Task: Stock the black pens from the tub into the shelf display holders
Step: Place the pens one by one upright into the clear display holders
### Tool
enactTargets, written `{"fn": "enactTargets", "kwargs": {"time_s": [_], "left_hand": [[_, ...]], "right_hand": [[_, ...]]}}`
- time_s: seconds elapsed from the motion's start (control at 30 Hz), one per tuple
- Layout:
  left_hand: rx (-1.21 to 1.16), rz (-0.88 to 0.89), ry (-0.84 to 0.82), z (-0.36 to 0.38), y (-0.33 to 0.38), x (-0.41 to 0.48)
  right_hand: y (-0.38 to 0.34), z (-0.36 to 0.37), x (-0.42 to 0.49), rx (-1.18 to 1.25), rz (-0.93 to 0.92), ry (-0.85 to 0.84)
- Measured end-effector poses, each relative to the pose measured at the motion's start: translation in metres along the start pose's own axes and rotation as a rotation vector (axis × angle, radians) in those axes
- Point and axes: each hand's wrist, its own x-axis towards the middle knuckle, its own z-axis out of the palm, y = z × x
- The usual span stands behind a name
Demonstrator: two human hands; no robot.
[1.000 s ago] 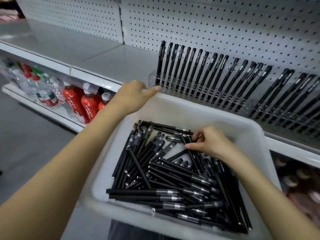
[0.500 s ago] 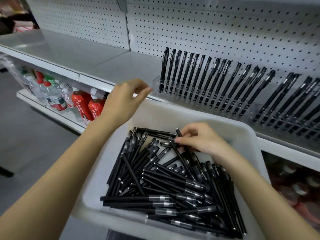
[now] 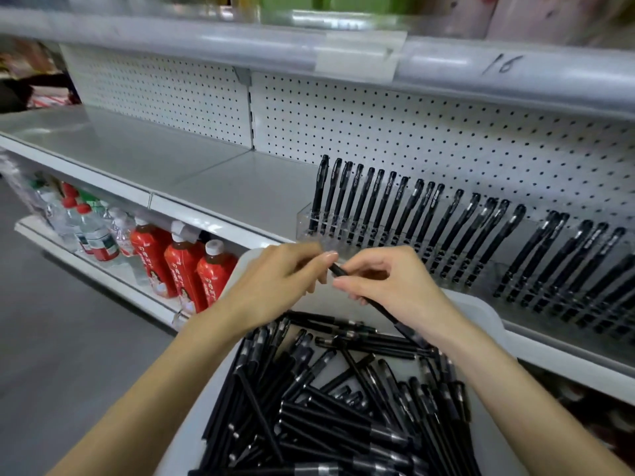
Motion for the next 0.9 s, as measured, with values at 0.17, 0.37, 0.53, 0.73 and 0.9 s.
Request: {"fn": "enactTargets", "kwargs": {"time_s": [0.17, 0.37, 0.53, 0.73, 0.9], "left_hand": [[-0.147, -0.027, -0.007, 0.003, 0.0, 0.0], [-0.379, -0.212, 0.383, -0.005, -0.021, 0.007], [-0.407, -0.26, 0.418, -0.005, -0.02, 0.01], [-0.395, -0.248, 0.397, -0.005, -0.02, 0.011], [-0.302, -0.198, 0.45, 0.001, -0.026, 0.006]], "right_hand": [[-0.005, 0.002, 0.004, -0.008, 0.036, -0.034], [-0.011, -0.027, 0.004, 0.011, 0.18, -0.05], [-0.015, -0.045, 0.015, 0.29, 0.211, 0.185], [-0.033, -0.042, 0.037, 0.7, 0.127, 0.227], [-0.052, -0.045, 0.057, 0.714, 0.016, 0.145]]}}
